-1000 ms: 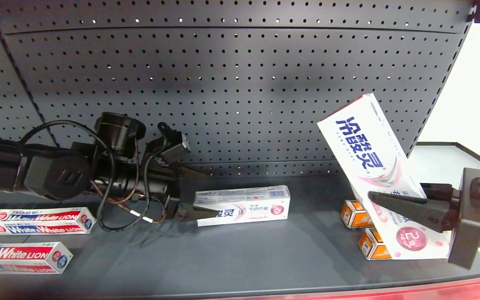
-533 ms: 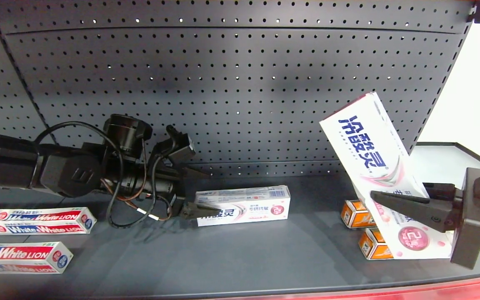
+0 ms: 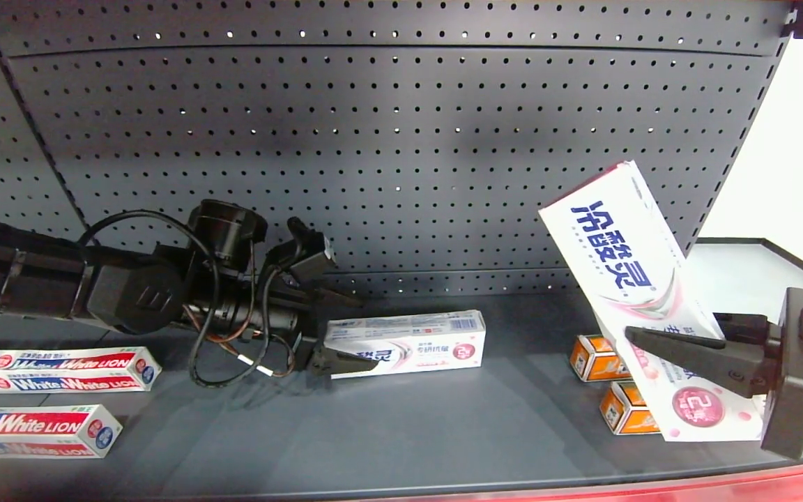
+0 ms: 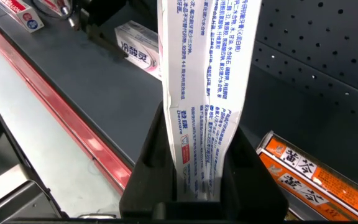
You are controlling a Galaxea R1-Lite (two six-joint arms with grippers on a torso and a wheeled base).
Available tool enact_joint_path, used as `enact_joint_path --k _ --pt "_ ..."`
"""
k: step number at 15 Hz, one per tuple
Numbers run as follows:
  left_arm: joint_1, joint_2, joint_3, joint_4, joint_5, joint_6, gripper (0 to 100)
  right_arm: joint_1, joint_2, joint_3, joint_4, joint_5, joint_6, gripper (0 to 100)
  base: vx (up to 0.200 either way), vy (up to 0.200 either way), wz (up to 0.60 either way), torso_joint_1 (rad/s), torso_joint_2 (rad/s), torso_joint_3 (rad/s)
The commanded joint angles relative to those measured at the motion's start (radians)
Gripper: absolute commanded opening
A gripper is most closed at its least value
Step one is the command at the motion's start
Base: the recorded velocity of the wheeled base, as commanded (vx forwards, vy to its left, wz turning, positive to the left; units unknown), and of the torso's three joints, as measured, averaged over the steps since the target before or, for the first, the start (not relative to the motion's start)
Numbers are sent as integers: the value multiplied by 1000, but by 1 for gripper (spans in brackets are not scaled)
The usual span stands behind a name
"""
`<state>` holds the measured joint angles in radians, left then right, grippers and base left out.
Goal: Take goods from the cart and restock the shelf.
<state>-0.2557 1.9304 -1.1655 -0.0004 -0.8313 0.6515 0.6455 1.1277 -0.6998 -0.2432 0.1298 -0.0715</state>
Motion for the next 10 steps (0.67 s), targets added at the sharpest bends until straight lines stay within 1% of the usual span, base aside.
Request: enact_joint_path --k 1,6,7,9,10 --pt "-2 2 4 17 0 0 100 0 0 0 -1 1 1 0 0 0 0 0 0 0" --pt "-3 28 1 23 0 5 100 0 -2 6 -1 1 1 0 0 0 0 0 0 0" --pt "-19 28 -3 25 3 5 0 0 -2 8 -1 1 1 0 0 0 0 0 0 0" --pt "-23 24 -3 25 -3 8 0 -1 0 9 -1 1 1 0 0 0 0 0 0 0" --pt "-30 22 -2 19 -20 11 0 -1 0 9 -1 1 1 0 0 0 0 0 0 0"
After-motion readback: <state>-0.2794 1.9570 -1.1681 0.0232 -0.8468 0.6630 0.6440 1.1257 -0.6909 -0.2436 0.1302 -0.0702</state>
